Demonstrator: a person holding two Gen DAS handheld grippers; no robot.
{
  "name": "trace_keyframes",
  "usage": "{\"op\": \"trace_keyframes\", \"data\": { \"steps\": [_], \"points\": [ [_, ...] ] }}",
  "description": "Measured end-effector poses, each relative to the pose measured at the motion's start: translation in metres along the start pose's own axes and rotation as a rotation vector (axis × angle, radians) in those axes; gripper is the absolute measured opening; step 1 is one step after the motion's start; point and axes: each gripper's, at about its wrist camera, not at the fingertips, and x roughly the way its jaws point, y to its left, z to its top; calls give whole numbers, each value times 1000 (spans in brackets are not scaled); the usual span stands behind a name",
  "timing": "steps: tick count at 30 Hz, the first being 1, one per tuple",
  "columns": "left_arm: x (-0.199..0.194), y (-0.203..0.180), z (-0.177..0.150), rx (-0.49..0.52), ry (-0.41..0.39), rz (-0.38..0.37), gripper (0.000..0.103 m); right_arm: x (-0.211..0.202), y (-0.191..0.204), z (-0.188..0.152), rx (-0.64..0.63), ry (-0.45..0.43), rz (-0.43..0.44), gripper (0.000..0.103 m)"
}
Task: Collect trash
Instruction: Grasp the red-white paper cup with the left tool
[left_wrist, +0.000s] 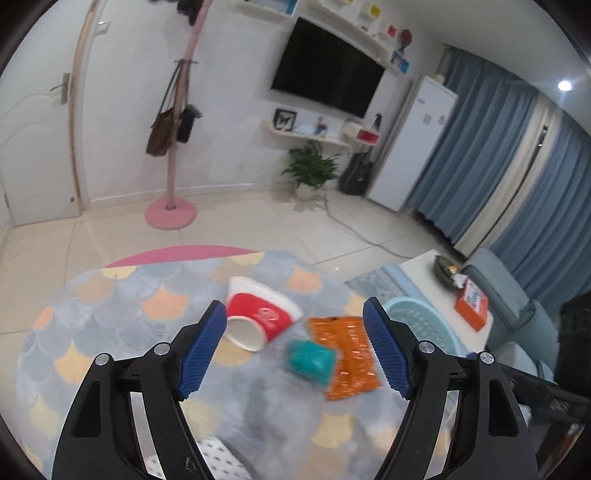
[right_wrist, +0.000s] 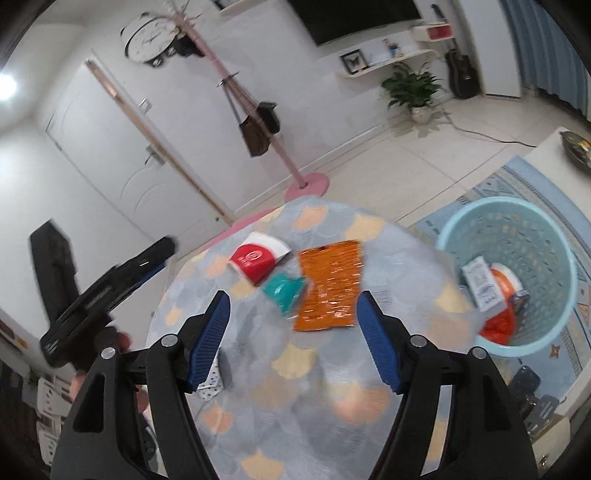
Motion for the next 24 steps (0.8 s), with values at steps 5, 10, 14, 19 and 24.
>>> {"op": "trace_keyframes", "data": {
  "steps": [5, 10, 14, 19, 24],
  "points": [
    [48, 25, -5, -24, 101, 17, 75, 20, 10, 4, -63, -63, -93, 67],
    [89, 50, -15, -119, 181, -40, 76, 49, 9, 10, -123, -69, -140, 67],
    [103, 56, -22, -154, 207, -64, 76, 73, 9, 8, -170, -46, -152, 67],
    [108, 53, -27, -129, 200, -57, 72, 97, 16, 4, -224, -20, -155, 67],
    [102, 56, -27, -126, 162, -29, 57, 121, 26, 1, -282, 5, -164, 67]
  ]
}}
